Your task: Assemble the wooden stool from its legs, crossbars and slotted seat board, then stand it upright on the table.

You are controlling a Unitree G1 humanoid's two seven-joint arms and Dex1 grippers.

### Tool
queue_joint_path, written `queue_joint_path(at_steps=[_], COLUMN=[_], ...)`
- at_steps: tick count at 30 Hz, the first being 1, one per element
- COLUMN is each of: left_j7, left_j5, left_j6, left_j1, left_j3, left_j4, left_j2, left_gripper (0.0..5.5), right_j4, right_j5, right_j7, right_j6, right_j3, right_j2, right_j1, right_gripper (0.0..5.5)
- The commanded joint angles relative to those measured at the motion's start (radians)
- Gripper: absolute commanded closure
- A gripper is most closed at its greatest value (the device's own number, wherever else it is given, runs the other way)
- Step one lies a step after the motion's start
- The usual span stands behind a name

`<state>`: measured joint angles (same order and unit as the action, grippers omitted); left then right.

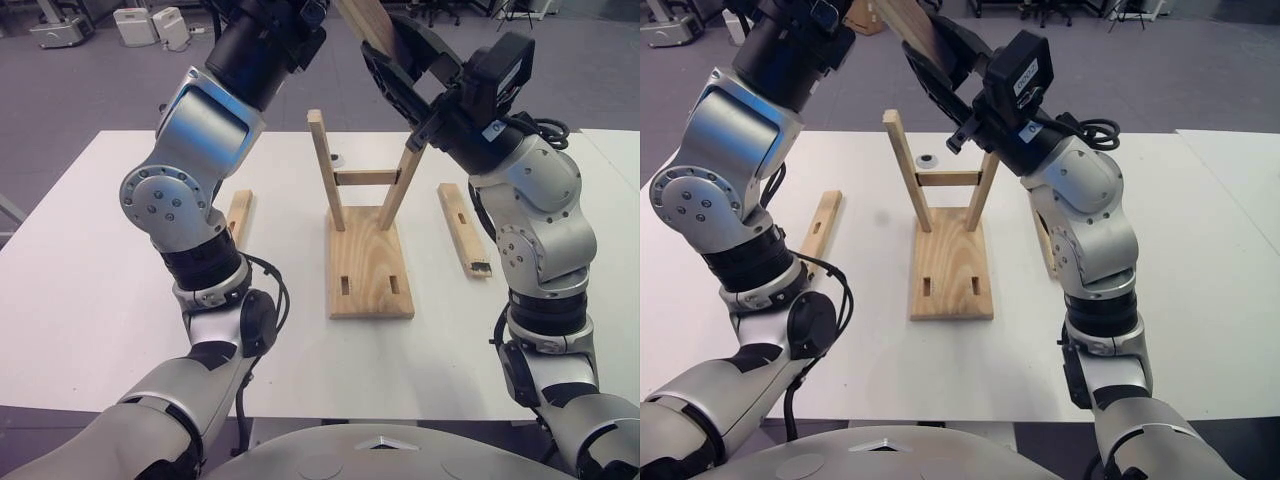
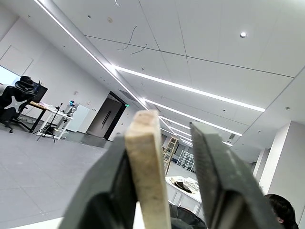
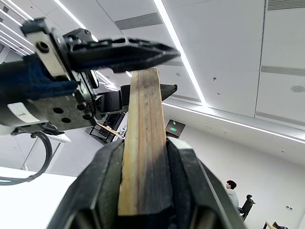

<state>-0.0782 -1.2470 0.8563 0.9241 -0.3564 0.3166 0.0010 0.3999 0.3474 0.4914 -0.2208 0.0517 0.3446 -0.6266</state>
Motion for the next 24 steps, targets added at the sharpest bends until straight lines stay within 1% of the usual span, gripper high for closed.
queue_joint_path(at_steps=[1, 4, 6, 8, 9, 11, 12, 13, 14, 15, 17, 19, 24], left_j7=[-0.034, -0.042, -0.039, -0.028, -0.015, 0.004, 0.046, 0.11, 0.207, 0.282, 0.354, 0.397, 0.452], left_j5=[-0.039, -0.045, -0.05, -0.031, -0.013, 0.023, 0.083, 0.185, 0.329, 0.452, 0.581, 0.625, 0.68], left_j6=[-0.016, -0.028, -0.037, -0.038, -0.037, -0.041, -0.055, -0.093, -0.189, -0.292, -0.453, -0.566, -0.739], left_j1=[-0.014, -0.026, -0.039, -0.08, -0.12, -0.212, -0.276, -0.354, -0.448, -0.524, -0.608, -0.616, -0.583], left_j3=[0.025, 0.036, 0.041, 0.037, 0.022, -0.028, -0.039, -0.02, 0.028, 0.066, 0.087, 0.069, 0.04], left_j4=[-0.001, -0.01, -0.008, -0.002, -0.001, -0.014, -0.011, -0.022, -0.067, -0.146, -0.304, -0.436, -0.651], left_j2=[0.02, 0.035, 0.049, 0.092, 0.133, 0.224, 0.29, 0.364, 0.432, 0.462, 0.443, 0.4, 0.333], left_gripper=[4.5, 5.04, 5.1, 5.1, 5.1, 5.1, 5.1, 5.1, 5.1, 5.1, 5.1, 5.1, 5.1], right_j4=[0.011, 0.018, 0.023, 0.024, 0.009, -0.058, -0.118, -0.185, -0.25, -0.327, -0.479, -0.589, -0.733], right_j5=[-0.01, 0.0, 0.012, 0.013, -0.002, -0.024, -0.051, -0.084, -0.107, -0.136, -0.188, -0.223, -0.247], right_j7=[0.008, 0.008, 0.01, 0.017, 0.013, -0.018, -0.054, -0.08, -0.102, -0.128, -0.164, -0.189, -0.203], right_j6=[0.002, -0.002, -0.014, -0.045, -0.048, -0.051, -0.048, -0.03, -0.01, 0.021, 0.101, 0.167, 0.27], right_j3=[-0.002, -0.006, -0.006, -0.002, -0.024, -0.132, -0.198, -0.251, -0.291, -0.31, -0.299, -0.28, -0.253], right_j2=[0.004, 0.0, -0.002, 0.016, 0.039, 0.095, 0.13, 0.164, 0.178, 0.178, 0.156, 0.129, 0.076], right_j1=[-0.021, -0.024, -0.024, 0.002, 0.021, 0.044, 0.06, 0.093, 0.138, 0.179, 0.223, 0.236, 0.239], right_gripper=[4.2, 4.2, 4.2, 3.71, 3.52, 3.14, 2.86, 2.83, 2.83, 2.83, 2.83, 2.83, 2.83])
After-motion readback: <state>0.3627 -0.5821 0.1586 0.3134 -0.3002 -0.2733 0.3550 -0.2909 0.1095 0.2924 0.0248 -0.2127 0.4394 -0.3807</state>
